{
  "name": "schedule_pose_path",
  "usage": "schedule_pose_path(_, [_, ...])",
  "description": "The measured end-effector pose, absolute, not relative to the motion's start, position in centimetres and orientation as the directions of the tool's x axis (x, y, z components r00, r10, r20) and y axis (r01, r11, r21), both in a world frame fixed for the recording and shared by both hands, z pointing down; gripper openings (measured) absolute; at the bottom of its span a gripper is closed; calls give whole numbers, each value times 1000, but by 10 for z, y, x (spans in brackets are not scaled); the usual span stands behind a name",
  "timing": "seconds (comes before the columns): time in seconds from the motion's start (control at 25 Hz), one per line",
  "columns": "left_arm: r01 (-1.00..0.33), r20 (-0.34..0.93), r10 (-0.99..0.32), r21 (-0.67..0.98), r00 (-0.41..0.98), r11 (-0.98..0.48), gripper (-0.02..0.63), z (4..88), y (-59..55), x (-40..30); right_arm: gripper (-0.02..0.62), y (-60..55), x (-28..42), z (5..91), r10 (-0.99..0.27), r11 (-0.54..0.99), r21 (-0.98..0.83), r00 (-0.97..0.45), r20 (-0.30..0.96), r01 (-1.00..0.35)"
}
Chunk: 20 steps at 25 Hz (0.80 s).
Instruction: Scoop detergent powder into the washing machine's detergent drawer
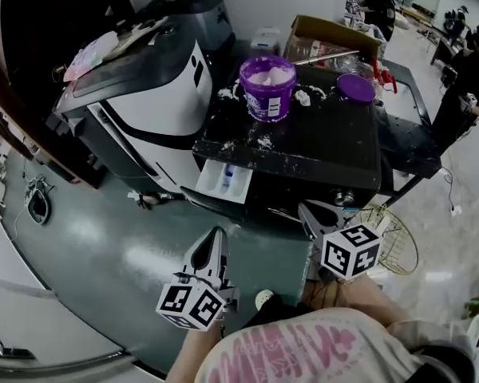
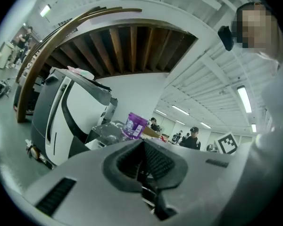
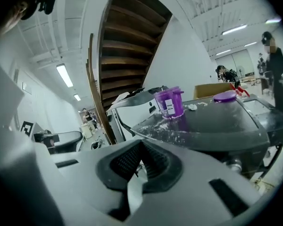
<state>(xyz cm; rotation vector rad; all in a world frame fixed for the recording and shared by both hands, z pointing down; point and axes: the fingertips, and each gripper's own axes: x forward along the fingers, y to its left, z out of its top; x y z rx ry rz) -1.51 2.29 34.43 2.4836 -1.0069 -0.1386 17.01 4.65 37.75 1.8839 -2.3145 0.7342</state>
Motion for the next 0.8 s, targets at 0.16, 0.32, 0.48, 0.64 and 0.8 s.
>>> schedule_pose_path(0.16, [-597,35,-656,453,754,-662,3,317,-14,-14,-2,18,161,350,-908,139,-381,-272,320,-914])
schedule_pose_path(0.32, [-578,11,-636,428,772,-694,3,301,-32,-8,-2,-2,161,334,-923,129,-377,-251,293,-917])
schedule_pose_path(0.48, [-540,-3,-620,488,785,-686,3,306,-41,-2,-2,-8,167,341,-915,103,-384,-238,325,-918])
schedule_pose_path(0.64, [-530,13,-605,498,796,-686,3,312,-51,3,-2,-21,180,349,-910,69,-368,-210,357,-927])
schedule_pose_path(0.8, [-558,51,-615,483,787,-674,3,321,-69,6,-2,-45,195,351,-915,66,-350,-196,352,-935])
